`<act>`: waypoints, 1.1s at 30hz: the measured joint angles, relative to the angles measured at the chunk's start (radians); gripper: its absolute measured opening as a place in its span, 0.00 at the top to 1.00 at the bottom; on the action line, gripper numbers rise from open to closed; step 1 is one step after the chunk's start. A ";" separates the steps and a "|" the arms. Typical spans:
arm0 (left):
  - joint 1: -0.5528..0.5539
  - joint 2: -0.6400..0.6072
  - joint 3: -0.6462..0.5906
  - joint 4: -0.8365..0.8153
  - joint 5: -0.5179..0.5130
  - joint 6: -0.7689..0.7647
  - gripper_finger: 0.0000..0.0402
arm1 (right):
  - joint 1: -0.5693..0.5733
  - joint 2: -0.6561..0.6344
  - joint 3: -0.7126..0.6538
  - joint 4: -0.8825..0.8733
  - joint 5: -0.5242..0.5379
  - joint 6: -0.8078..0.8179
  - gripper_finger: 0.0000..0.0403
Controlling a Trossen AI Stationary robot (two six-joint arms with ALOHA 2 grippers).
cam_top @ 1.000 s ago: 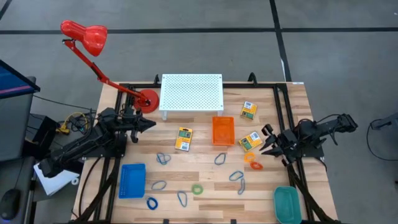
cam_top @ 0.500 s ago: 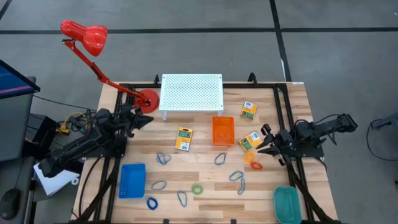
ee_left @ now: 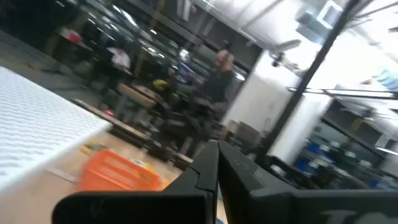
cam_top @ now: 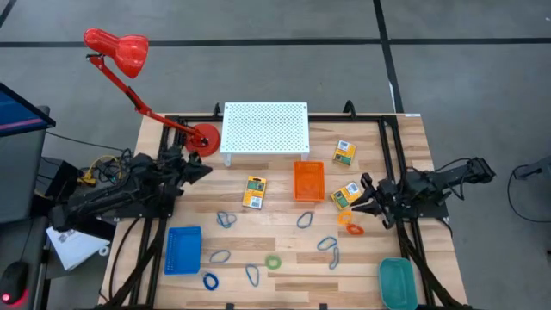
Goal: Pick & Place Office Desk Supplies
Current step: Put the left yellow crayon box into the blue bin
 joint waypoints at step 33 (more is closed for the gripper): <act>-0.572 1.192 0.467 -0.238 -0.847 0.208 0.37 | -0.182 -0.001 -0.011 0.049 0.109 0.218 0.85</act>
